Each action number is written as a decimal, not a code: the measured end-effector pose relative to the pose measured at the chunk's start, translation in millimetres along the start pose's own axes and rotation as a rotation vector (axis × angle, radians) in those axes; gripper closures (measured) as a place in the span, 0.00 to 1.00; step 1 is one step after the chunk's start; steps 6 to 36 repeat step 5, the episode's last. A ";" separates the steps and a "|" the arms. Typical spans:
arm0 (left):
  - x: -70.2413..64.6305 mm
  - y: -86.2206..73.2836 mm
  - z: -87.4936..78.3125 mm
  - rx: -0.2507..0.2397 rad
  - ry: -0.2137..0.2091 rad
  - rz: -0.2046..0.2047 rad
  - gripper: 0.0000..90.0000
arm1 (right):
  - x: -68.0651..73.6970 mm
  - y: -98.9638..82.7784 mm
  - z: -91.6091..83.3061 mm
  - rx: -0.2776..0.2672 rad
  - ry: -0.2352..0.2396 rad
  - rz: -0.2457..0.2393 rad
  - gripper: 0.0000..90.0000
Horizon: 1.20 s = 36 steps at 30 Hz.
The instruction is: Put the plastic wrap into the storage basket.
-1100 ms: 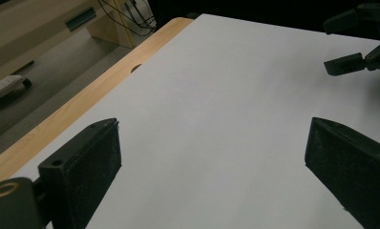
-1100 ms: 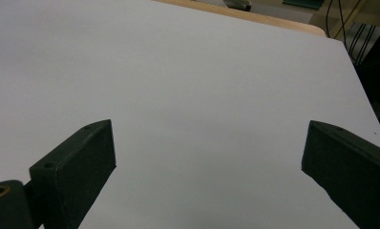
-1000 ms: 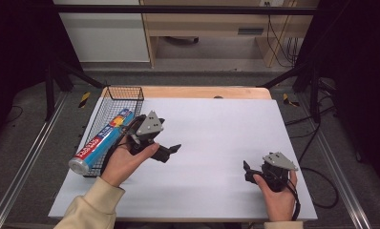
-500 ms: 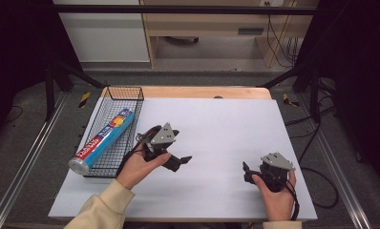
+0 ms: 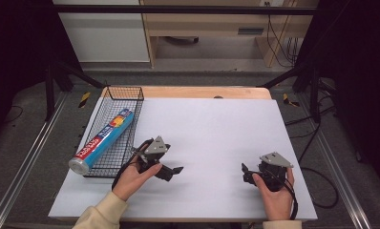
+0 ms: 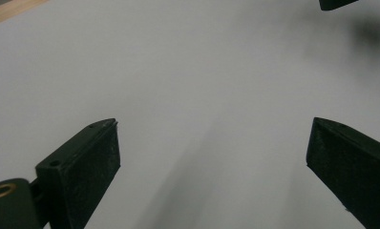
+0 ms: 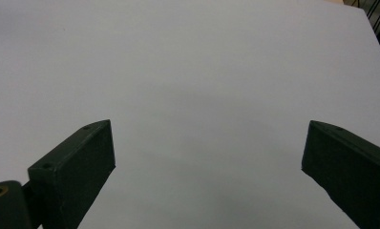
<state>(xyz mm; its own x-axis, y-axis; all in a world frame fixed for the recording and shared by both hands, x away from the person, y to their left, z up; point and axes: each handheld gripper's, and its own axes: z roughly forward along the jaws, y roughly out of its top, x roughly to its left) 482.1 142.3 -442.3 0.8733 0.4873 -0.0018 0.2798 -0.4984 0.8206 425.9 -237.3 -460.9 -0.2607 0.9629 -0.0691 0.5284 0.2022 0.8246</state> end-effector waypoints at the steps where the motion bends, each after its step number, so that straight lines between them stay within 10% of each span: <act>1: -0.1 -2.0 -1.6 0.004 0.011 0.006 0.05 | -0.4 -0.4 0.6 0.003 -0.001 0.008 0.06; 36: -1.2 -10.0 -8.2 -0.012 0.046 0.021 0.05 | -3.9 -1.7 0.1 0.006 -0.010 0.038 0.07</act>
